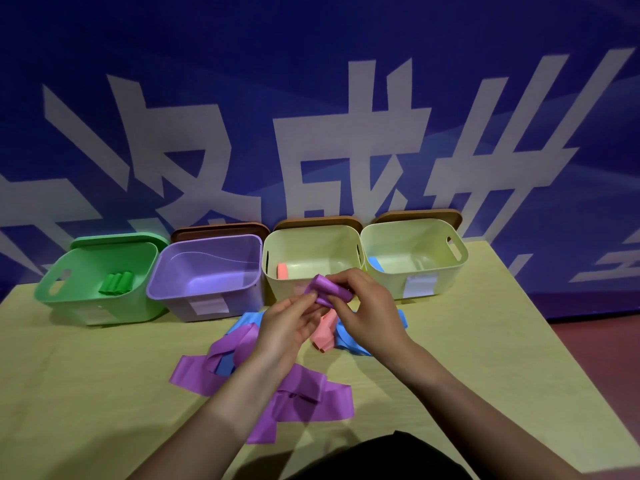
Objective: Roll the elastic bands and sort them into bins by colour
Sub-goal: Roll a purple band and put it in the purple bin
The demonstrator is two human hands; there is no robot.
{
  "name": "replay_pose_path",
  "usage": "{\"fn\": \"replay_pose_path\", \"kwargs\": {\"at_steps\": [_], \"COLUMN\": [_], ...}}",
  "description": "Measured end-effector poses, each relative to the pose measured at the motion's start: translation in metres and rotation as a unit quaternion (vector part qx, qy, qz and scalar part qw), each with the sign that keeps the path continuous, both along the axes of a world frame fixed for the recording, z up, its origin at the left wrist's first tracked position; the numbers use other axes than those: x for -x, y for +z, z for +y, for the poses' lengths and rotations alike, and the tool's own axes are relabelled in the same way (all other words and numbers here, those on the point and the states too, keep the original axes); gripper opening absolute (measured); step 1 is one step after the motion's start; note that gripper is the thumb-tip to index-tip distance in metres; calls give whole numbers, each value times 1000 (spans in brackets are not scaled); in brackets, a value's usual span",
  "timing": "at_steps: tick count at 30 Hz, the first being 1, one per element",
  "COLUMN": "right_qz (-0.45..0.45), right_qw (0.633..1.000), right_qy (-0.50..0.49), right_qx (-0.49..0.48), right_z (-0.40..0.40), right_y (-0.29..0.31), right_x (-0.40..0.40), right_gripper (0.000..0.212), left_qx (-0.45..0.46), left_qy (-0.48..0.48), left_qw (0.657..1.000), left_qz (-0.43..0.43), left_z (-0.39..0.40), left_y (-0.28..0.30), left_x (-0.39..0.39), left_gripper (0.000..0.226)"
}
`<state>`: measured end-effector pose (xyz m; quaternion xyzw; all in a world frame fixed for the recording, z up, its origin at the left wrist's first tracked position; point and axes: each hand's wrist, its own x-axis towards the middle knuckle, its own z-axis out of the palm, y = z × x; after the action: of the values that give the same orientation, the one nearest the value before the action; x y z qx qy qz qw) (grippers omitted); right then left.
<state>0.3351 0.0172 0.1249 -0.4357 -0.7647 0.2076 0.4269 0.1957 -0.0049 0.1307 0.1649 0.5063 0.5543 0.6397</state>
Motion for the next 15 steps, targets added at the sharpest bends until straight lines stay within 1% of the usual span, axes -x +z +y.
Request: {"fn": "replay_pose_path", "kwargs": {"at_steps": [3, 8, 9, 12, 15], "right_qz": [-16, -47, -51, -57, -43], "right_qw": [1000, 996, 995, 991, 990], "right_qy": [-4, -4, 3, 48, 97], "right_qx": [-24, -72, -83, -109, -96], "right_z": [2, 6, 8, 10, 8], "right_y": [0, -1, 0, -1, -1], "right_x": [-1, -5, -7, -12, -15], "right_gripper": [21, 26, 27, 29, 32], "left_qx": [-3, 5, 2, -10, -30], "left_qy": [-10, -31, -39, -45, -16], "left_qw": [1000, 992, 991, 992, 994], "left_qz": [-28, -118, -126, -117, -100], "left_z": [-2, -3, -3, -3, 0], "left_y": [4, 13, 15, 16, 14], "left_x": [2, 3, 4, 2, 2], "left_gripper": [13, 29, 32, 29, 22]}}
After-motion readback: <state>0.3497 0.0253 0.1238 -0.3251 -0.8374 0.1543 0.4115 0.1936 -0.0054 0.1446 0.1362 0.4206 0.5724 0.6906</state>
